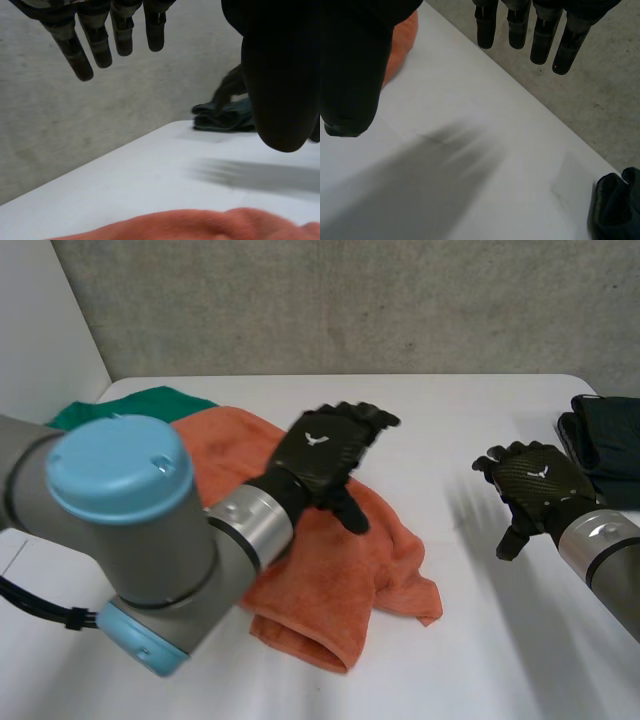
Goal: Fold the laundry.
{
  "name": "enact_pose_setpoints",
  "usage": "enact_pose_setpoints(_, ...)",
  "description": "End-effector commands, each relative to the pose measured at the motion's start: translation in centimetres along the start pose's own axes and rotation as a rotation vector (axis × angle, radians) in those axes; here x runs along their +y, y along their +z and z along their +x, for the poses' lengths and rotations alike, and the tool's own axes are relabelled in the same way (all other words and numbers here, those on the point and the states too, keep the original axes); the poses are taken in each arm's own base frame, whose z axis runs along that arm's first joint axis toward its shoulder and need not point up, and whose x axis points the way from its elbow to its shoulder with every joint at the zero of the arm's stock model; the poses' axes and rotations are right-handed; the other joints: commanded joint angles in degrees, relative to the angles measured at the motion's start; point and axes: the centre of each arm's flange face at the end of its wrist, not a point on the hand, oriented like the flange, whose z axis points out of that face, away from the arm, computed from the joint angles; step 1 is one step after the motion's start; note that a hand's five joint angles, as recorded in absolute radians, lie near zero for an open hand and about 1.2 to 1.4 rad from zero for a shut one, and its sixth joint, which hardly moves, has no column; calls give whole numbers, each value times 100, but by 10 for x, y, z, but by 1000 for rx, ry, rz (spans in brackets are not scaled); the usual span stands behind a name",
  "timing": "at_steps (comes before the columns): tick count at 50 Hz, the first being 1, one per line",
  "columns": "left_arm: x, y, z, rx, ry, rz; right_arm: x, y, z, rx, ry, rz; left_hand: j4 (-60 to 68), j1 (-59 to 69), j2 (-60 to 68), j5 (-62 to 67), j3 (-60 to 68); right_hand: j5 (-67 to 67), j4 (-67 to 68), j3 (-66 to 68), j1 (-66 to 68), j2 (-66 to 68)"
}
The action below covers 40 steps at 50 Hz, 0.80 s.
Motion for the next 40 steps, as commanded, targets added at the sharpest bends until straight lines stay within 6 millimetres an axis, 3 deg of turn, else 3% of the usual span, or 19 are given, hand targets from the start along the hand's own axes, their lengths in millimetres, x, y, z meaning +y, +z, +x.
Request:
enact_pose_setpoints(1, -19, -17, -63, -169, 8, 29, -13, -6, 2, 6, -14, 34, -36, -19, -42, -52, -91, -337, -354, -235, -153, -279)
enact_pose_setpoints(5, -23, -21, -101, -274, 55, 42, -19, -18, -7, -48, -6, 12, 97, 115, 92, 82, 42, -337, -354, -235, -153, -279)
enact_pose_setpoints(11, -8, -28, -163, -422, 202, -36, -30, -45, -58, -246, 76, -40, 115, 132, 110, 99, 60, -337, -354, -235, -153, -279)
enact_pose_setpoints(16, 7, -33, -192, -486, 240, -98, -34, -56, -88, -340, 214, -44, 115, 132, 110, 99, 60, -337, -354, -235, -153, -279)
enact_pose_setpoints(21, 14, -37, -195, -498, 216, -119, -25, -56, -134, -460, 284, -55, 14, 31, 9, -2, -41, -314, -331, -212, -130, -257)
enact_pose_setpoints(26, 18, -42, -192, -499, 206, -132, -16, -56, -161, -519, 257, -38, -3, 15, -8, -19, -58, 260, 243, 362, 444, 317)
enact_pose_setpoints(35, 18, -51, -188, -505, 201, -138, -3, -45, -190, -511, 186, -36, -87, -70, -92, -103, -142, 496, 479, 598, 680, 553)
enact_pose_setpoints(38, 19, -53, -190, -512, 198, -143, 2, -34, -190, -441, 135, -32, -104, -86, -109, -120, -159, 1250, 1233, 1352, 1434, 1307)
enact_pose_setpoints(40, 18, -54, -190, -513, 198, -143, 5, -28, -189, -399, 91, -22, -104, -86, -109, -120, -159, 2659, 2643, 2762, 2844, 2717)
